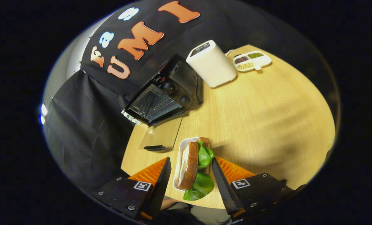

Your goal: Open the toaster oven, put the food inside, and close the toaster oven door.

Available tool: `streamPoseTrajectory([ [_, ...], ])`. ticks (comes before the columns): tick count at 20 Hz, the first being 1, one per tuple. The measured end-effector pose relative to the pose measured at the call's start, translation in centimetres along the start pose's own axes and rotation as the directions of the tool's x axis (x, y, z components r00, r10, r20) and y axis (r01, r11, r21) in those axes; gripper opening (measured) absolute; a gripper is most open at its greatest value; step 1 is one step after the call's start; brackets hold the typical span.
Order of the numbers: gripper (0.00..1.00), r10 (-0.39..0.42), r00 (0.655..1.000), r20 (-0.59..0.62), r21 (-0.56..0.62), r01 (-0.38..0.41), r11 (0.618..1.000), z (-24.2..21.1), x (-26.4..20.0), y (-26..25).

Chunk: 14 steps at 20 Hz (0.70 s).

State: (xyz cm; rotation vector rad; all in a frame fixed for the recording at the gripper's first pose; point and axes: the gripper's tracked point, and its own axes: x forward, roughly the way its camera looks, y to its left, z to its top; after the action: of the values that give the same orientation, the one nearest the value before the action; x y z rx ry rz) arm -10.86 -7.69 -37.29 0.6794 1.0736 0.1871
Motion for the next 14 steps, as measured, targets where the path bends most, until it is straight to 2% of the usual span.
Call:
streamPoseTrajectory([
  [1, 0.78, -0.004, 1.0, -0.005, 0.012, 0.004, 1.0, -0.1, 0.5, -0.5],
  [3, 0.7, 0.007, 1.0, 0.006, 0.028, -0.007, 1.0, 0.0, 1.2, -0.8],
  [4, 0.58, 0.022, 1.0, 0.017, 0.048, -0.023, 0.999, 0.3, 1.1, -0.5],
  [6, 0.42, 0.007, 1.0, 0.027, 0.052, -0.008, 0.999, 0.8, 1.1, -0.5],
  [10, 0.33, -0.042, 0.997, 0.064, 0.021, 0.041, 0.999, 1.9, 0.5, 0.0],
  [14, 0.32, -0.053, 0.991, 0.125, -0.011, 0.055, 0.998, 3.3, -0.4, 2.1],
])
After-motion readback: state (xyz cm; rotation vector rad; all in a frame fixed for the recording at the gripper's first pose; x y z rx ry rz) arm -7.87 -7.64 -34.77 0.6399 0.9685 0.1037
